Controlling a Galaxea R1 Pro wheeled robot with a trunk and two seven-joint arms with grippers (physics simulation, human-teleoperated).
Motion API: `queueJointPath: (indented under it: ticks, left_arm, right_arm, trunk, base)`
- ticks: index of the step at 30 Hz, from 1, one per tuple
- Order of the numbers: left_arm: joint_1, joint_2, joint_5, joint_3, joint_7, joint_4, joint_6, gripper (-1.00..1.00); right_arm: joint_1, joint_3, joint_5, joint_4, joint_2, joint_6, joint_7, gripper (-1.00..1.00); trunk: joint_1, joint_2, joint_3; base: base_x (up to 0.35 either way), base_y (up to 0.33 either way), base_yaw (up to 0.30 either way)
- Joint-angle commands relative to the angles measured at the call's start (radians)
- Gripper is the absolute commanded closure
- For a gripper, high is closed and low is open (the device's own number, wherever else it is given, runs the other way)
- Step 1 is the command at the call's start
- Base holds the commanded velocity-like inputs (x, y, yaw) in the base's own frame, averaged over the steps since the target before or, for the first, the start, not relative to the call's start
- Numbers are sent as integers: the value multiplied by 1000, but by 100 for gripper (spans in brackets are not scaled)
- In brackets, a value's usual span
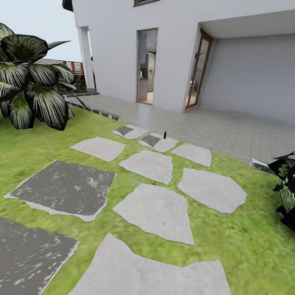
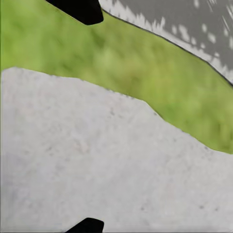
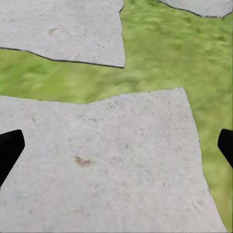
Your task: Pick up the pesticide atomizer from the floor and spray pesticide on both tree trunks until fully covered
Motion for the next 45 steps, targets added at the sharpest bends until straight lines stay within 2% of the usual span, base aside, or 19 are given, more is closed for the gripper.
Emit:
queueJointPath:
  ticks: [1,45]
  left_arm:
    - [0,0,5,0,-1,1,-3,-100]
    - [0,0,5,0,0,1,-3,-100]
  right_arm:
    - [-1,1,-3,1,0,-2,1,-100]
    - [-1,1,-3,2,0,-2,1,-100]
  trunk:
    - [0,0,-1]
    - [0,0,-1]
  base:
    - [340,0,-7]
    - [339,-9,0]
